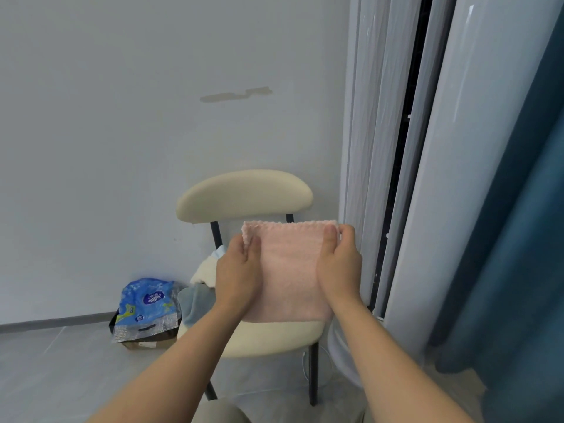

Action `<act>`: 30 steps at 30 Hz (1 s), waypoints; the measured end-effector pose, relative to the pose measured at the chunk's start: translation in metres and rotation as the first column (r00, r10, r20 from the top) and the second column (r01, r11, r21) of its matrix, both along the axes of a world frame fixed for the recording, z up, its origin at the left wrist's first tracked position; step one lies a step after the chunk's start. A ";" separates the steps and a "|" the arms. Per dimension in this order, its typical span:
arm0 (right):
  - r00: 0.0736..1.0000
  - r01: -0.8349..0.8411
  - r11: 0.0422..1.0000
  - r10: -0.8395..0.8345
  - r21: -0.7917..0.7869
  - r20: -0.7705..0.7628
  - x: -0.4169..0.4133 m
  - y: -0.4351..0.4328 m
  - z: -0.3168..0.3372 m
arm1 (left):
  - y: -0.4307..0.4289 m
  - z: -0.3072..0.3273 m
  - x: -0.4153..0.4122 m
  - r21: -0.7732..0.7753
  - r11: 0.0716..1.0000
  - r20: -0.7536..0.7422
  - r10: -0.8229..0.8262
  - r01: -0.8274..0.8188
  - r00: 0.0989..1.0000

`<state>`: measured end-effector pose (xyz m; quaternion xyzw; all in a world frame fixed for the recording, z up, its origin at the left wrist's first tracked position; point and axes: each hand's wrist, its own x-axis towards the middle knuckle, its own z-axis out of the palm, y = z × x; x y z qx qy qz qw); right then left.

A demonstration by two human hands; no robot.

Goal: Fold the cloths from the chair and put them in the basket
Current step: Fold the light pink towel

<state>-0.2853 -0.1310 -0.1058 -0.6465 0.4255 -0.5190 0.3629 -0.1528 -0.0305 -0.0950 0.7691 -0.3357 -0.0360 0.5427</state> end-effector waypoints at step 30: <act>0.849 -0.515 0.795 0.423 0.321 0.316 0.021 0.016 0.017 | 0.014 0.052 -0.030 -0.380 0.782 -0.444 -0.623 0.495 0.644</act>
